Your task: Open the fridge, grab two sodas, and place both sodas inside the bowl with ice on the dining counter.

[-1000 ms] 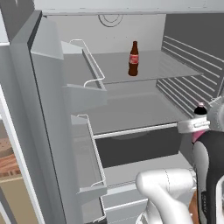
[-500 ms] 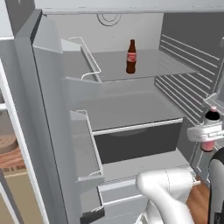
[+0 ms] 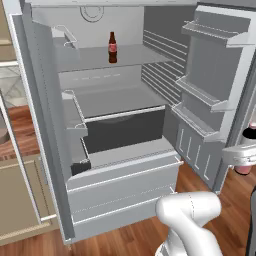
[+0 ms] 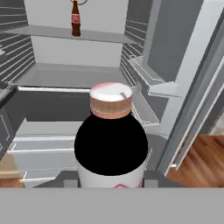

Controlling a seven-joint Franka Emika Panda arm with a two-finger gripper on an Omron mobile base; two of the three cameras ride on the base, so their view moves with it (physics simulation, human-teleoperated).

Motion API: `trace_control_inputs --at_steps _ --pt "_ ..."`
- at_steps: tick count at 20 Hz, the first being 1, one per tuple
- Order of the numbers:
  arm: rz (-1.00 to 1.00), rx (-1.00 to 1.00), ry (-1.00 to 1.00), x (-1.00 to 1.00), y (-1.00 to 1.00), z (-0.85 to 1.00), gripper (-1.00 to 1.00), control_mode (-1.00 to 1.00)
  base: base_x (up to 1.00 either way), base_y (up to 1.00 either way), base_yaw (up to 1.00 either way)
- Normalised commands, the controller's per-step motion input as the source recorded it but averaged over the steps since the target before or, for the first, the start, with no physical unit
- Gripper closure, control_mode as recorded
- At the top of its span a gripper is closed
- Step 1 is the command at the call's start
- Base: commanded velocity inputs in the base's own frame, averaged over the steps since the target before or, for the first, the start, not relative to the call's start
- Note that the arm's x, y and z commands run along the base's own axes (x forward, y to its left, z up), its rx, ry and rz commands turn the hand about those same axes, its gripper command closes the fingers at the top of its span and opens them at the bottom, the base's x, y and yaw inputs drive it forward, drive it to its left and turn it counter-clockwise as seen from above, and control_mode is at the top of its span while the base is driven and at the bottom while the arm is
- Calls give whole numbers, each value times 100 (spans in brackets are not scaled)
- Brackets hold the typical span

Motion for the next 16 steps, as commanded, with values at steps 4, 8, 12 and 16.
trace_control_inputs --at_steps 4,8,12,16 --pt "0 0 0 0 0 0 100 100 -88 0 -47" --pt "0 0 0 0 0 0 100 100 -50 -1 -56" --pt "0 0 0 0 0 0 100 100 -17 -7 -61" --pt "0 0 0 0 0 0 100 100 0 -15 -65"
